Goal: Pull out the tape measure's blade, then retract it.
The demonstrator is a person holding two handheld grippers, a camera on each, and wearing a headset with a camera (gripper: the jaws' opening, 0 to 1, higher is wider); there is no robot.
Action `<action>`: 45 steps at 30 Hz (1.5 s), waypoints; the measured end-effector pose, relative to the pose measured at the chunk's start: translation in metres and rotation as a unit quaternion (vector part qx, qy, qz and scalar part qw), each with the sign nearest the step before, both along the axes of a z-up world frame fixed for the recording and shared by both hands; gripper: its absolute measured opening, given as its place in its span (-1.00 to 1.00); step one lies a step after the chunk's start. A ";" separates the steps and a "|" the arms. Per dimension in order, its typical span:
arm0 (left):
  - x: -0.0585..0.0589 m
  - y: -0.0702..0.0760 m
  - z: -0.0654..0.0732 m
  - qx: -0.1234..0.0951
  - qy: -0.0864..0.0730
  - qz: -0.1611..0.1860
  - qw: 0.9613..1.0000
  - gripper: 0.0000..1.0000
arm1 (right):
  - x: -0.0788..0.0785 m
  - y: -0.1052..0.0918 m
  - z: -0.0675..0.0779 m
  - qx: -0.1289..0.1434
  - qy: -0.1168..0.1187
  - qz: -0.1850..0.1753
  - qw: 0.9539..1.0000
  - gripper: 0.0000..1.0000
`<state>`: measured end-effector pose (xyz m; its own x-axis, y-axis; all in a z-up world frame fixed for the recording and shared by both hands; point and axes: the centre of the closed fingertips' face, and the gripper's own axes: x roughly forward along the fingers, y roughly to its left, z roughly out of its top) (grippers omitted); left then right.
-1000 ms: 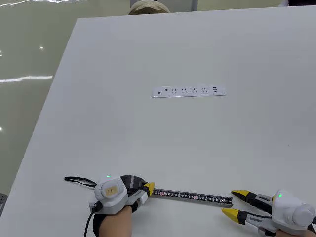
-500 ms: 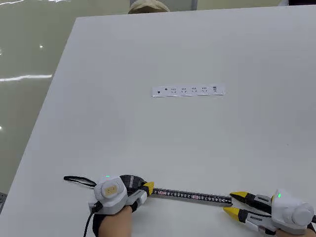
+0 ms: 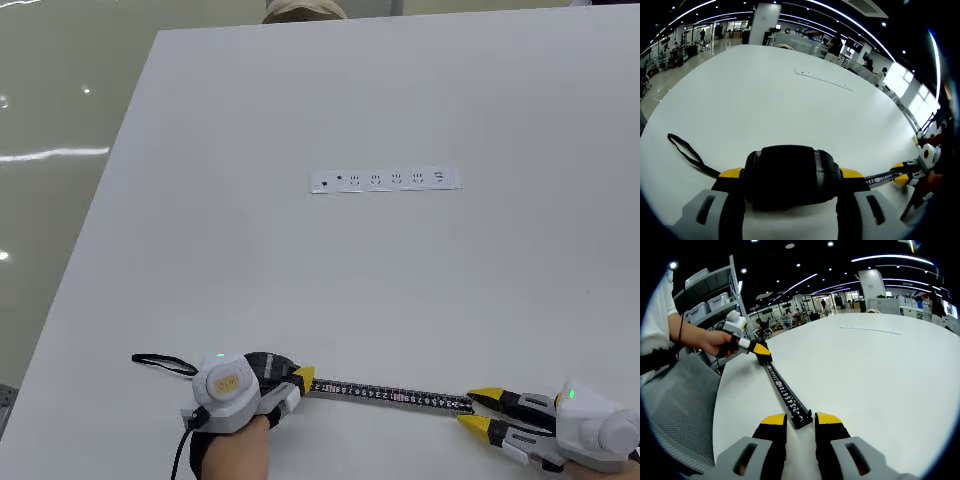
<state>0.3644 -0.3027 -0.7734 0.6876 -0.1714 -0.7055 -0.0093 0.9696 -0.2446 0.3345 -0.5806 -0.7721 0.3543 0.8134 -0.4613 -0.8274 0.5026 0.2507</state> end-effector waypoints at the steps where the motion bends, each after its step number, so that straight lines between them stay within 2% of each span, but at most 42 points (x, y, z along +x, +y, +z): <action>1: 0.000 0.000 0.000 0.000 0.000 0.000 1.000 0.45 | 0.000 0.000 0.000 0.000 0.000 0.000 1.000 -0.60; 8: 0.000 0.000 0.000 0.001 -0.001 0.000 1.000 0.45 | 0.000 -0.001 -0.001 -0.010 -0.017 0.015 1.000 -0.65; 16: 0.000 0.001 0.000 0.002 -0.001 0.000 1.000 0.45 | -0.002 -0.002 -0.002 -0.009 -0.017 0.024 1.000 -0.74; 30: -0.001 0.000 -0.001 0.005 -0.001 -0.006 1.000 0.45 | 0.001 -0.002 -0.001 -0.001 -0.007 0.028 1.000 -0.74; 45: -0.001 0.000 -0.001 0.012 0.000 -0.012 1.000 0.45 | 0.001 -0.001 -0.001 -0.004 -0.017 0.037 0.999 -0.77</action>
